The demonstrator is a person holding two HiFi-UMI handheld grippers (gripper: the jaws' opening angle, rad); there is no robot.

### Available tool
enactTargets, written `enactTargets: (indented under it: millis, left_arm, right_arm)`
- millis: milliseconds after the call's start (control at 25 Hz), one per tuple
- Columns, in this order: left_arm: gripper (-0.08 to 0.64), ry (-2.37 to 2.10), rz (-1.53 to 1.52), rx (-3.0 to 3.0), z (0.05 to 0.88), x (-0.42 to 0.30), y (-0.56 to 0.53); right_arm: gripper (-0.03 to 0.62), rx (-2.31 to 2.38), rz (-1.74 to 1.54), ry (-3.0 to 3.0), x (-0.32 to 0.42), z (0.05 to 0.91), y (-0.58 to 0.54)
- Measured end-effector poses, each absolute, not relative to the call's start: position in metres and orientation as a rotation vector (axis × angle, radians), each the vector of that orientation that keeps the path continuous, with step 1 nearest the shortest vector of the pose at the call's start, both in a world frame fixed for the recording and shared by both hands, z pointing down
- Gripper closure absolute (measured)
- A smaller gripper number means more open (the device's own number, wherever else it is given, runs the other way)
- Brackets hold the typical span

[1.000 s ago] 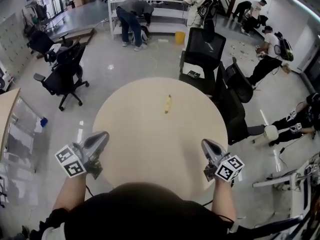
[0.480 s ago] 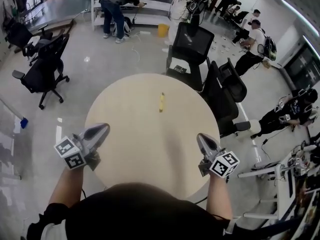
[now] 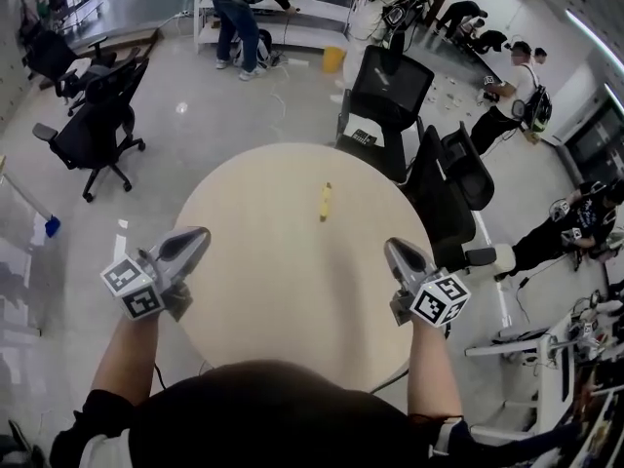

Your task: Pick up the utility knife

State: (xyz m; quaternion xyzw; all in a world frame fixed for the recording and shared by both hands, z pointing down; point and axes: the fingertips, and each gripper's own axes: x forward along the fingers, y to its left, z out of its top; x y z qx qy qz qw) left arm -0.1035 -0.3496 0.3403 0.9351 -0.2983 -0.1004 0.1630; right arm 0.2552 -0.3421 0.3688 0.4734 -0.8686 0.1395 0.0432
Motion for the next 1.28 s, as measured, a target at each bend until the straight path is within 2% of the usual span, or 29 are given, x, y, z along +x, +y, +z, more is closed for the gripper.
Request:
enactTargets:
  millis: [520, 1280]
  left_arm:
    - [0.568, -0.856, -0.201, 2.612, 0.385, -0.080, -0.404]
    - [0.568, -0.717, -0.091, 2.564, 0.525, -0.002, -0.564]
  right_arm:
    - [0.440, 1.482, 0.505, -2.525, 0.269, 0.432, -0.440]
    - [0.394, 1.419, 0.704, -2.273, 0.269, 0.652, -0.622]
